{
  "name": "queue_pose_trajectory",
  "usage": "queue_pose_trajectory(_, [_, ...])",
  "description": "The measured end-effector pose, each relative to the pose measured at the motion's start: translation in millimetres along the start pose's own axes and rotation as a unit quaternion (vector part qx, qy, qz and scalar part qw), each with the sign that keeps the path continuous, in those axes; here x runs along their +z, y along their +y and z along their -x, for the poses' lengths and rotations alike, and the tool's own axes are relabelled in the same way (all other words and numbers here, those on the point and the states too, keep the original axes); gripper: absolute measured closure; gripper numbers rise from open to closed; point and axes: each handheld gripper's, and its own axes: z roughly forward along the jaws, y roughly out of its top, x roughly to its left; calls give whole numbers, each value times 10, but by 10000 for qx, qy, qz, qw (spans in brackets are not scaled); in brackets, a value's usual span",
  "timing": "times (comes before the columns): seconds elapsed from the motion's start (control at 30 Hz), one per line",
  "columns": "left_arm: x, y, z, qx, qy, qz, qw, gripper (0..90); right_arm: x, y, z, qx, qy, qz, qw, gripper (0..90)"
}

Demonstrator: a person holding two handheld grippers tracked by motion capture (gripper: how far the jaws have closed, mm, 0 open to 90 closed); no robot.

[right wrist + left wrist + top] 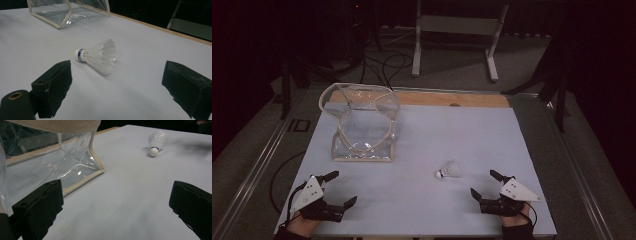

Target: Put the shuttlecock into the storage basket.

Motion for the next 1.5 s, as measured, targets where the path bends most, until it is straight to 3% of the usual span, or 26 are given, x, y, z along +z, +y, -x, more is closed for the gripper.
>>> queue_pose_trajectory(0.2, [14,80,-8,-48,-88,55,9999,0,-5,0,7,14,-57,5,10000,90])
queue_pose_trajectory(0.53, [-8,319,-55,92,-96,17,9999,0,5,3,5,-2,-42,-21,10000,90])
queue_pose_trajectory(0.93, [67,638,46,237,-454,-69,9987,0,18,3,1,9,12,-41,10000,90])
queue_pose_trajectory(1.27, [230,912,186,458,-784,-207,9957,0,22,7,-5,1,40,-51,10000,90])
queue_pose_trajectory(1.5, [351,1029,255,433,-990,-276,9938,0,17,9,-1,-8,47,-43,10000,90])
